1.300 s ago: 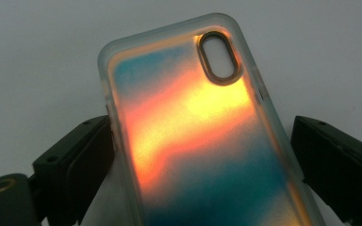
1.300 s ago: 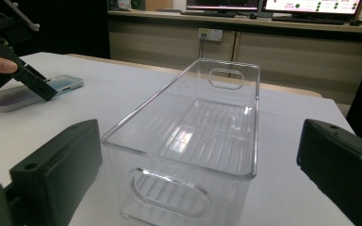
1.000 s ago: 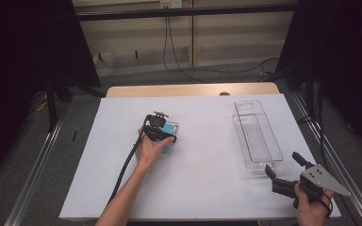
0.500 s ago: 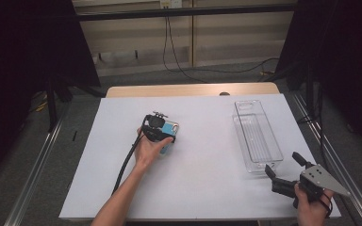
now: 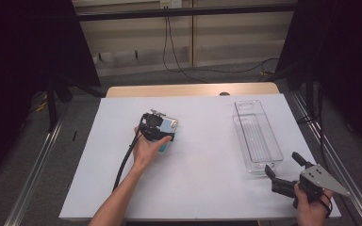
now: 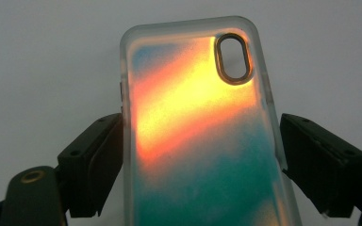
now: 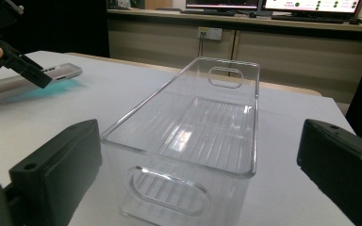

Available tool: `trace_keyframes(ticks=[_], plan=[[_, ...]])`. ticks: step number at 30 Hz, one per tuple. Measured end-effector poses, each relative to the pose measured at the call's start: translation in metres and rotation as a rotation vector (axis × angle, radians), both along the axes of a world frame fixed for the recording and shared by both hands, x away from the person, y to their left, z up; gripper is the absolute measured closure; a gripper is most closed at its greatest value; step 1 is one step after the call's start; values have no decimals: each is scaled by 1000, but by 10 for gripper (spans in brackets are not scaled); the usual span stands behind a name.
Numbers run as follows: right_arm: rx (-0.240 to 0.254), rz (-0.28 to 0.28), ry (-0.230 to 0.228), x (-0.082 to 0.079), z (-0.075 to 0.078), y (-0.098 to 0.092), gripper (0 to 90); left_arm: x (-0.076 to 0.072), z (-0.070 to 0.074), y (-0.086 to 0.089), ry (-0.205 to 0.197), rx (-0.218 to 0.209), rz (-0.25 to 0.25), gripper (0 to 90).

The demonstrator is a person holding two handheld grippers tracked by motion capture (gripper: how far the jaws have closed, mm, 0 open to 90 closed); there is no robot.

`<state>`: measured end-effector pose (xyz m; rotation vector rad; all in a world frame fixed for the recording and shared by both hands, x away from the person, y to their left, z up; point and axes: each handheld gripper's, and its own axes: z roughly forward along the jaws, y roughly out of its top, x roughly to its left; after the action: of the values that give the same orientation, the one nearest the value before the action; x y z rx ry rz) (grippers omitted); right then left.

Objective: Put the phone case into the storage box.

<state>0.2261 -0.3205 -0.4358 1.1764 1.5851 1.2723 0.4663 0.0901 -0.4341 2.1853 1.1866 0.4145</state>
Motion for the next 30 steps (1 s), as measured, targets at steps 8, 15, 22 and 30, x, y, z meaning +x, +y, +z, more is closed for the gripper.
trace_keyframes(ticks=[8,15,22,30], plan=[[-1,-1,1,0,0,0,0,-7,6,11,-32,-35,23,169],[-2,-3,3,0,0,-1,0,-14,15,20,-70,-29,7,169],[0,-2,3,0,0,0,0,-25,22,26,-130,-51,-8,169],[-1,4,2,-1,0,1,0,-37,20,31,-182,-54,-45,169]])
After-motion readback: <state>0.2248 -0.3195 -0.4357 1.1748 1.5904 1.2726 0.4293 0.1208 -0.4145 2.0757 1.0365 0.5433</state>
